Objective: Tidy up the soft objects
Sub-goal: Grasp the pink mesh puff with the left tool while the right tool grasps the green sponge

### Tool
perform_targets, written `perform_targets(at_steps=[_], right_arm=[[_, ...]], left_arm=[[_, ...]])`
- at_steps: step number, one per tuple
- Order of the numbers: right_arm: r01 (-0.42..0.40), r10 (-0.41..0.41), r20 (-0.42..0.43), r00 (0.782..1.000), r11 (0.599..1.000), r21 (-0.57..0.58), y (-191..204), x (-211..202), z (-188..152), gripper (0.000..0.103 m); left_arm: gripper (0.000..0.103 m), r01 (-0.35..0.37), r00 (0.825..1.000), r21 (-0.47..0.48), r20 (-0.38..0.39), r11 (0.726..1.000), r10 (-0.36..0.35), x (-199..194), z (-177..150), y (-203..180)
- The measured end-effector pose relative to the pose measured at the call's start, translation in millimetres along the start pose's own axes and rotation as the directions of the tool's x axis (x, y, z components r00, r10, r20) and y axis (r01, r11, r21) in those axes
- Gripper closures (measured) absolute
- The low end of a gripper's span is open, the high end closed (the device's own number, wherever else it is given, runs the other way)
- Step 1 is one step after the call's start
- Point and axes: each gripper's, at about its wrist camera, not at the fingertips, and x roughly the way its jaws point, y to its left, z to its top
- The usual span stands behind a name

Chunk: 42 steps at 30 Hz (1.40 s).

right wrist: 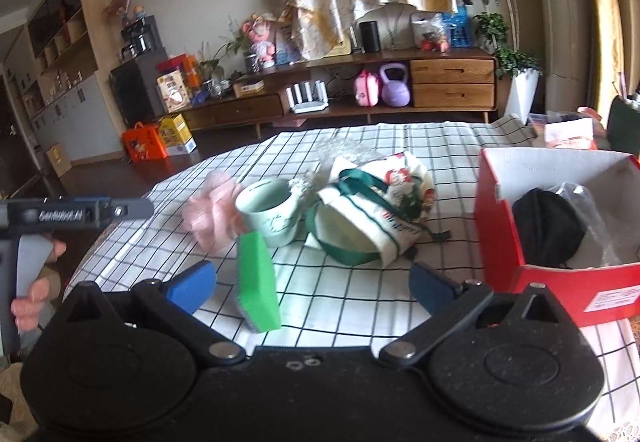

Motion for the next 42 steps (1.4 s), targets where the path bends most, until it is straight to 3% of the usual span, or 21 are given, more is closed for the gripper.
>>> perform_targets(at_steps=[9,16,20,25,29,35,40,42], right_arm=[[-0.044,0.038,-0.063,0.997,0.995,-0.085,36,33,-8,0.0],[-0.058,0.045,-0.108,0.993,0.99,-0.127,49,61,-10,0.001],[-0.076,0.055,-0.138,0.989,0.986,-0.15,55,77,-11,0.003],[-0.101,0.073,-0.169,0.983,0.98,-0.169,58,93,-11,0.005],[-0.121,0.089,-0.184,0.979,0.977,-0.174,61,104,-10,0.007],[-0.127,0.083,-0.211,0.974,0.971,-0.202,66,118,-15,0.009],[-0.132,0.083,-0.246,0.966,0.973,-0.19,61,133,-19,0.031],[-0.13,0.08,-0.25,0.965,0.973,-0.191,60,136,-20,0.031]], left_arm=[[0.005,-0.086,0.996,-0.077,-0.012,0.993,0.086,43,-2,42],[0.005,-0.132,0.987,-0.091,-0.105,0.987,0.122,102,-6,55],[0.005,-0.149,0.982,-0.147,-0.135,0.978,0.129,124,-4,64],[0.005,-0.118,0.988,-0.224,-0.126,0.967,0.092,138,8,74],[0.005,-0.11,0.988,-0.354,-0.139,0.929,0.064,152,12,88],[0.005,-0.13,0.98,-0.347,-0.187,0.929,0.067,181,11,84],[0.005,-0.116,0.975,-0.42,-0.222,0.9,0.022,199,1,95],[0.005,-0.107,0.974,-0.448,-0.225,0.887,0.004,204,-3,99]])
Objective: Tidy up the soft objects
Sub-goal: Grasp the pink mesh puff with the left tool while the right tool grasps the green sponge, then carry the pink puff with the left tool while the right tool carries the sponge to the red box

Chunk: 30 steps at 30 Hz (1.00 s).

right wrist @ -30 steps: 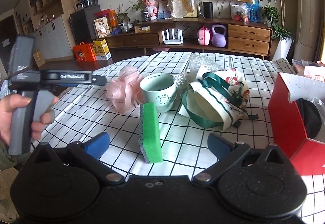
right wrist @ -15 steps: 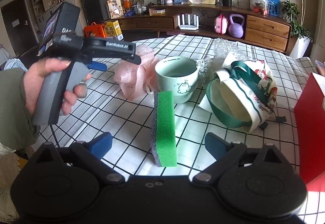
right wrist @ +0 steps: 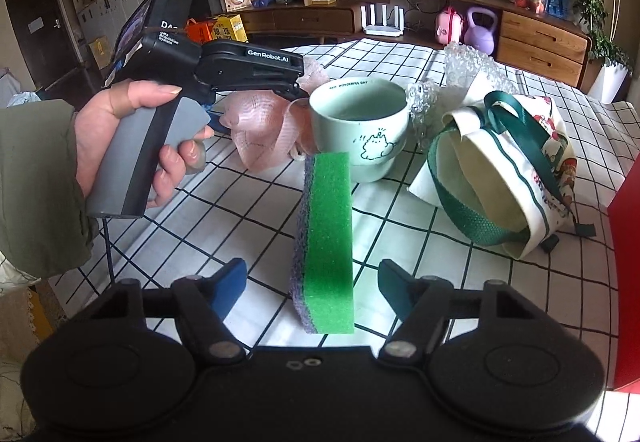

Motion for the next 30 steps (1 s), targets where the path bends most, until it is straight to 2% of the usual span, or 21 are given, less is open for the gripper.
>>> perform_targets(at_steps=[5,8,10,16,22,30], right_arm=[[0.004,-0.004,-0.006,1.0,1.0,0.0,-1,5,0,0.042],[0.009,-0.009,-0.004,1.0,1.0,0.002,-2,6,-1,0.05],[0.012,-0.012,-0.001,1.0,1.0,0.006,-3,7,-1,0.056],[0.031,-0.031,0.015,0.999,0.999,0.024,-5,2,-1,0.073],[0.059,-0.061,0.044,0.997,0.997,0.044,-7,-10,-2,0.075],[0.063,-0.075,0.083,0.994,0.989,0.131,-20,-41,-11,0.075]], left_arm=[[0.007,0.007,1.0,0.005,0.016,1.0,-0.007,1,-1,0],[0.02,0.012,1.0,0.006,0.029,1.0,-0.012,-1,-2,0],[0.036,0.021,0.999,0.0,0.038,1.0,-0.021,-4,-3,0],[0.067,0.019,0.997,0.02,0.069,1.0,-0.021,-16,-4,-8],[0.079,-0.014,0.995,0.059,0.1,0.998,0.008,-31,-7,-17],[0.08,-0.031,0.993,0.052,0.113,0.998,0.024,-57,-11,-14]])
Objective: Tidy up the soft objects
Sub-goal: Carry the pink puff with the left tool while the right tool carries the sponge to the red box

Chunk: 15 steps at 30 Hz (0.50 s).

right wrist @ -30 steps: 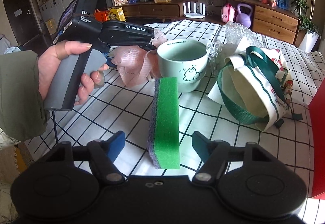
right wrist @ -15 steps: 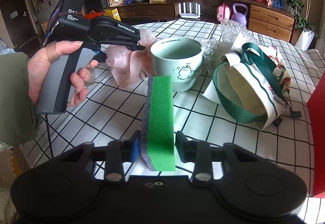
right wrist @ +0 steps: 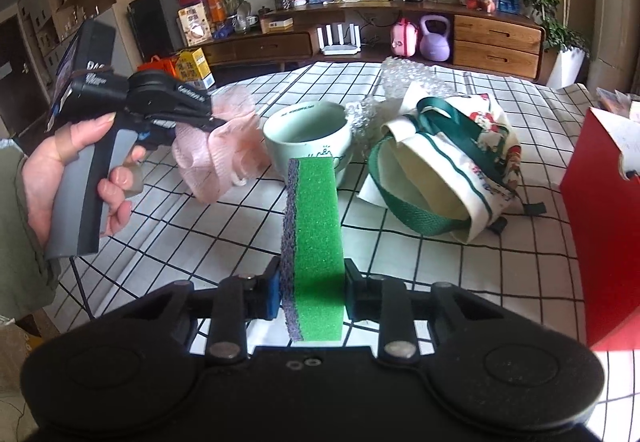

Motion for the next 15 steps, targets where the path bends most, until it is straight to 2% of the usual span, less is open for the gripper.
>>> perform_targets(at_steps=[8,15], right_arm=[[-0.01,0.007,0.046,0.999,0.998,0.056,-10,-40,-6,0.075],[-0.007,0.0,0.096,0.995,0.997,0.077,-19,-74,-8,0.075]], left_arm=[[0.08,0.008,1.0,0.016,0.022,1.0,-0.008,-38,-6,-2],[0.08,0.074,0.996,0.067,0.051,0.995,-0.078,-81,-13,-24]])
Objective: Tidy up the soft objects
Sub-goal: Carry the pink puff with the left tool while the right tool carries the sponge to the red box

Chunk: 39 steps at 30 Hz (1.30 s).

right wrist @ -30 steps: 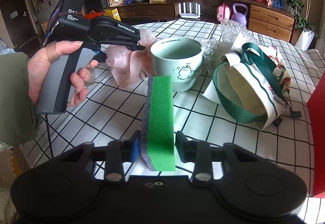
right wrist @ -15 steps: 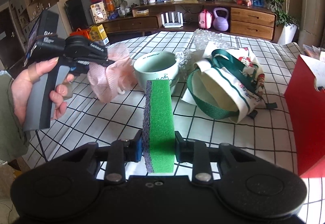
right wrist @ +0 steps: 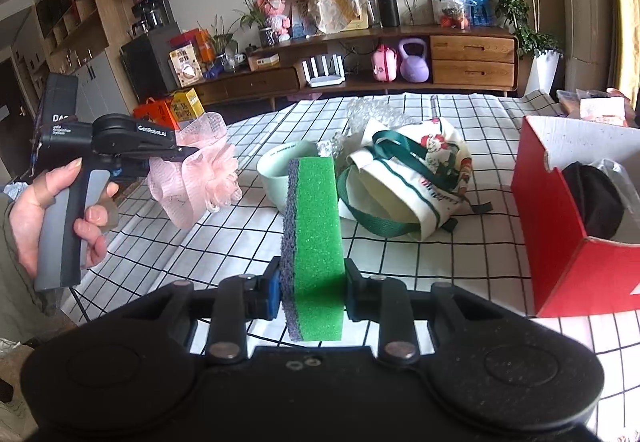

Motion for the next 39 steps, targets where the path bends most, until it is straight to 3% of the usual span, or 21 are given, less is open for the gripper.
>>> perform_targets(at_steps=[9,17,23,30,39], right_arm=[[0.03,-0.032,0.063,0.997,0.999,0.032,-20,-39,1,0.075],[0.086,-0.094,0.112,0.989,0.994,0.068,-54,-68,6,0.075],[0.138,-0.153,0.147,0.977,0.984,0.109,-86,-85,10,0.075],[0.215,-0.246,0.198,0.949,0.962,0.168,-135,-113,18,0.075],[0.315,-0.366,0.226,0.903,0.921,0.23,-202,-133,30,0.075]], left_arm=[[0.08,0.119,0.993,0.107,0.008,0.987,-0.12,-42,-7,-56],[0.08,0.217,0.976,0.219,-0.027,0.951,-0.216,-56,-21,-112],[0.08,0.285,0.958,0.248,-0.062,0.926,-0.279,-55,-27,-154],[0.08,0.357,0.934,0.264,-0.095,0.896,-0.344,-49,-32,-205],[0.08,0.423,0.906,0.344,-0.156,0.838,-0.393,-34,-51,-279]])
